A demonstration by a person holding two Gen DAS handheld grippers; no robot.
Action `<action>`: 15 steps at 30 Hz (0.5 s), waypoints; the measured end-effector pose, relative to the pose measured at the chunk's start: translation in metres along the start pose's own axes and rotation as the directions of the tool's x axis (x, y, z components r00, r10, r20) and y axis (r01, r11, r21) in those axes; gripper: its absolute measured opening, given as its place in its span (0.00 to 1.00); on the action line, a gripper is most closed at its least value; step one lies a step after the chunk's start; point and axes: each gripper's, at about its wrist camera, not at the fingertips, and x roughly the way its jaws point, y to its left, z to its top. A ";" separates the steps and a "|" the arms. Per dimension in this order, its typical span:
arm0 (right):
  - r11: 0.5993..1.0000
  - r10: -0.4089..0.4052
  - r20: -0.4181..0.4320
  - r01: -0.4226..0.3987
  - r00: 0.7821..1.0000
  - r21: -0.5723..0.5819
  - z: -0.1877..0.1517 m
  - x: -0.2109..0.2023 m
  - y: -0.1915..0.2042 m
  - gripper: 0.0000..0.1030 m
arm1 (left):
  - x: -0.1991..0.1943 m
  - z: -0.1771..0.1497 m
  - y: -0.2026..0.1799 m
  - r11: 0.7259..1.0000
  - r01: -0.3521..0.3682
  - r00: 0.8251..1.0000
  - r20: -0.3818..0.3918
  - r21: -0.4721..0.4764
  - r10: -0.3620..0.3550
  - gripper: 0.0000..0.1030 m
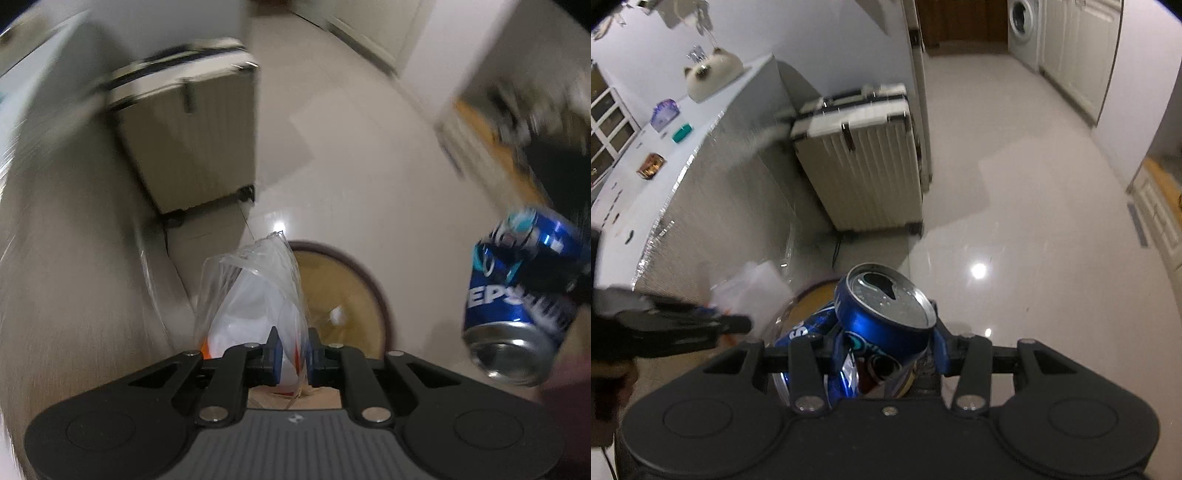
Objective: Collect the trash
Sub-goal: 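Open both tools over the wastebasket to drop the bag and can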
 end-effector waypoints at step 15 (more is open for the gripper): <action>0.981 0.016 -0.173 0.017 0.985 0.191 -0.016 0.095 0.001 0.45 | 0.068 0.023 0.039 0.997 0.074 0.992 -0.098 -0.012 -0.075 0.54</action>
